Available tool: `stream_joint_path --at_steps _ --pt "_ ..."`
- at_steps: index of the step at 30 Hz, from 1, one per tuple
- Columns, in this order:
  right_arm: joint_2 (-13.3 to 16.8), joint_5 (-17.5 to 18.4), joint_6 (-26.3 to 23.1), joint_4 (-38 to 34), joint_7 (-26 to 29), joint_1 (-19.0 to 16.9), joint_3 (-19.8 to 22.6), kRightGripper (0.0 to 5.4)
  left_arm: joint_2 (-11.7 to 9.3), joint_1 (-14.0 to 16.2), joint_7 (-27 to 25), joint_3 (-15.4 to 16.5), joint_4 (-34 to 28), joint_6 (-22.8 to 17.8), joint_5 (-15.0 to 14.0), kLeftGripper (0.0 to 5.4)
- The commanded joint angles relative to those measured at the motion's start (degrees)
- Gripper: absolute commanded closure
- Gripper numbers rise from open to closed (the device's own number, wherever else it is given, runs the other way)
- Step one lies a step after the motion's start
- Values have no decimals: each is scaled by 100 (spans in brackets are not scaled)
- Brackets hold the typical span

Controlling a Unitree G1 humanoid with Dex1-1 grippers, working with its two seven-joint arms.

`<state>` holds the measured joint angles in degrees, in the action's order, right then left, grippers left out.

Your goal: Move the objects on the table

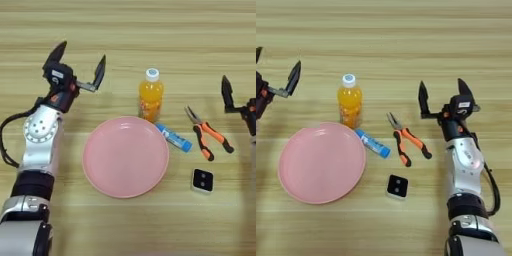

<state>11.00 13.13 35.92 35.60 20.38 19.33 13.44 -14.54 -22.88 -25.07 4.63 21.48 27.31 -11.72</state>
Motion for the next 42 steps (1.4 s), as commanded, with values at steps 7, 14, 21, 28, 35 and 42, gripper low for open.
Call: stream_joint_path --at_steps 7,14,21,28,35,42 --pt "-38 -39 88 -76 -55 50 -54 3 -188 -598 -1297 -436 -512 -783 -496 0" --pt "-63 -51 96 -139 -81 15 -76 3 -14 -923 -1824 -689 -483 -1462 -732 0" --pt "-70 -62 78 -199 -113 -14 -96 3 141 -1107 -2108 -748 -506 -2101 -921 0" --pt "-75 -82 69 -237 -140 -30 -115 3 210 -1248 -2189 -853 -160 -2391 -728 0" --pt "-91 -108 70 -270 -179 -39 -146 3 214 -1387 -2309 -1019 280 -2713 -506 0" --pt "-97 -129 62 -310 -227 -51 -183 3 261 -1440 -2454 -1112 664 -2664 -276 0"
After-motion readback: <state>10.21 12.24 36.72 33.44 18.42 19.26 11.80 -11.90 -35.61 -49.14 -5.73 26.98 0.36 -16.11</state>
